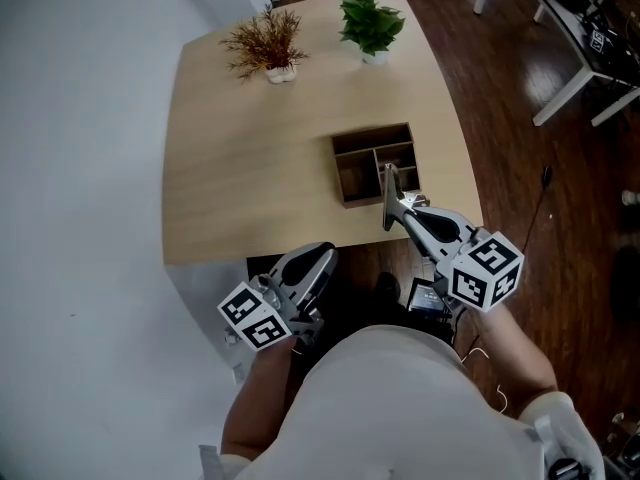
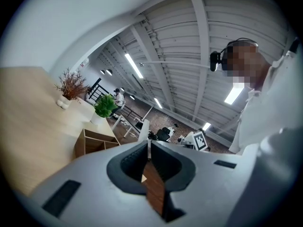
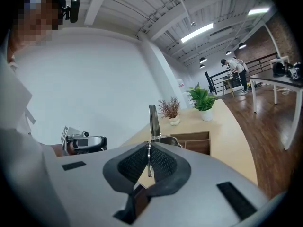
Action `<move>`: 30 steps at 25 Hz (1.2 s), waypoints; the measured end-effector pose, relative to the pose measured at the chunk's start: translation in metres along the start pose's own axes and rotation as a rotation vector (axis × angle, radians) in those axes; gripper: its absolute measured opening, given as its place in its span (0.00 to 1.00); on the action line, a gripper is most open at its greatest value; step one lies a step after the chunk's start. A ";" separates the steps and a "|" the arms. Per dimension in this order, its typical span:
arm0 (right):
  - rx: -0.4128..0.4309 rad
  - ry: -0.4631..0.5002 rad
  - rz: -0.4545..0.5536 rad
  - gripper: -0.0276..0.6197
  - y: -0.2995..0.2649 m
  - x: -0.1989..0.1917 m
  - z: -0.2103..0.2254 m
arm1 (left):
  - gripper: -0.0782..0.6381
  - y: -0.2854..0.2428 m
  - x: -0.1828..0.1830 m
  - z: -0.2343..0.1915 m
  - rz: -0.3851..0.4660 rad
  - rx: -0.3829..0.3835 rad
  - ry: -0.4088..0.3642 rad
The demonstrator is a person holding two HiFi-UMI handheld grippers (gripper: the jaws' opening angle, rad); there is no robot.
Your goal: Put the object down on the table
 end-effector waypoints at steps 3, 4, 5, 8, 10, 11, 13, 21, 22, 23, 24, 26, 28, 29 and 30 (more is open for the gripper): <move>-0.015 -0.001 0.000 0.06 -0.007 0.002 0.002 | 0.11 -0.003 0.005 -0.007 -0.009 -0.016 -0.001; -0.021 -0.001 0.001 0.06 -0.009 0.002 0.003 | 0.11 -0.004 0.007 -0.009 -0.011 -0.022 -0.002; -0.026 -0.001 0.000 0.06 -0.011 0.003 0.003 | 0.11 -0.005 0.008 -0.011 -0.014 -0.027 -0.001; -0.039 0.004 -0.007 0.06 -0.017 0.004 0.004 | 0.11 -0.007 0.011 -0.018 -0.018 -0.040 0.002; -0.046 0.015 -0.017 0.06 -0.022 0.005 0.006 | 0.11 -0.008 0.012 -0.022 -0.023 -0.049 0.003; -0.050 0.024 -0.023 0.06 -0.024 0.005 0.007 | 0.11 -0.010 0.012 -0.025 -0.026 -0.054 0.003; -0.056 0.047 -0.039 0.06 -0.030 0.006 0.010 | 0.11 -0.013 0.012 -0.030 -0.031 -0.061 0.005; -0.060 0.144 -0.071 0.06 -0.058 0.030 0.030 | 0.11 -0.030 0.026 -0.049 -0.049 -0.086 -0.020; -0.058 0.159 -0.072 0.06 -0.062 0.036 0.032 | 0.11 -0.033 0.030 -0.052 -0.048 -0.088 -0.026; -0.055 0.173 -0.071 0.06 -0.067 0.042 0.034 | 0.11 -0.036 0.034 -0.055 -0.047 -0.090 -0.033; -0.052 0.188 -0.070 0.06 -0.071 0.047 0.035 | 0.11 -0.039 0.039 -0.058 -0.045 -0.092 -0.041; -0.046 0.214 -0.065 0.06 -0.079 0.058 0.037 | 0.11 -0.043 0.048 -0.062 -0.039 -0.094 -0.057; -0.040 0.236 -0.057 0.06 -0.086 0.070 0.038 | 0.11 -0.047 0.059 -0.066 -0.031 -0.096 -0.075; -0.037 0.246 -0.050 0.06 -0.088 0.076 0.038 | 0.11 -0.049 0.065 -0.067 -0.026 -0.097 -0.085; -0.034 0.257 -0.044 0.06 -0.091 0.083 0.038 | 0.11 -0.051 0.071 -0.068 -0.022 -0.099 -0.096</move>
Point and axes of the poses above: the fingertips, and each gripper's own axes: y backward along the fingers, z to its right, x out of its top, the point moved 2 cm from there along y, backward along the fingers, and after that the axes turned 7 degrees about x, right-handed, at the moved point
